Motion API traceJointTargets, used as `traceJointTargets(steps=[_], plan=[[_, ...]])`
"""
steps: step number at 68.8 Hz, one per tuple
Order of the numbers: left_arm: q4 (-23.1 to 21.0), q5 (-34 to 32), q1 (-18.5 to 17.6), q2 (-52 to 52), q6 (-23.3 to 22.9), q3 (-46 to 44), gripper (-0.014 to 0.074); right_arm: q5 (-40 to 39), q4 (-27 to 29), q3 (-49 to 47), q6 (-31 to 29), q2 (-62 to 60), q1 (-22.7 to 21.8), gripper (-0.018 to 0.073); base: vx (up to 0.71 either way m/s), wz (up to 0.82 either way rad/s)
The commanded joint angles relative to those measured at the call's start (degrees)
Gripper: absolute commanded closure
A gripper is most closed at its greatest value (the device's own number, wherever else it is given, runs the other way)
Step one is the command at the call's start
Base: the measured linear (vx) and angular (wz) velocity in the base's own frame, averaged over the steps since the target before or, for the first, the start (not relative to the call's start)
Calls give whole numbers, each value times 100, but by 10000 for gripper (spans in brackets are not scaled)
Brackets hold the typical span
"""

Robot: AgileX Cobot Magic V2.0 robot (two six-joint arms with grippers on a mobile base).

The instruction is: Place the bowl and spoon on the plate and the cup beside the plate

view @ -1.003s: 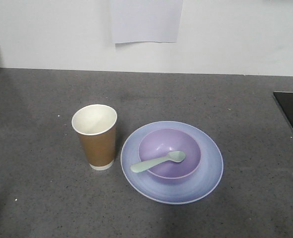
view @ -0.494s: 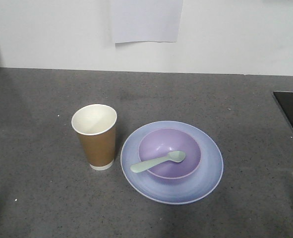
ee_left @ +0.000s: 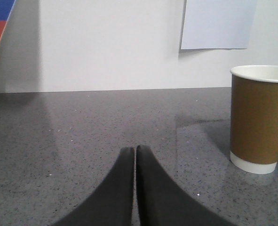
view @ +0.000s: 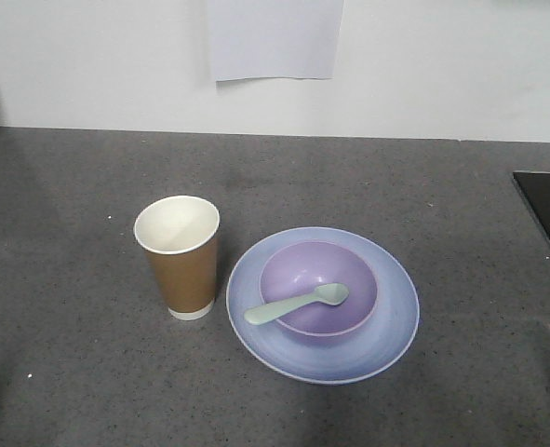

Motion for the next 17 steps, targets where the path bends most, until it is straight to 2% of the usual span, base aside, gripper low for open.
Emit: traceJointTargets(steps=[1, 17], plan=[[-57, -462, 20, -81, -6, -99, 603, -454, -26, 65, -17, -52, 1, 570, 0, 0], [-57, -462, 20, -81, -6, -99, 603, -454, -26, 65, -17, -52, 1, 570, 0, 0]])
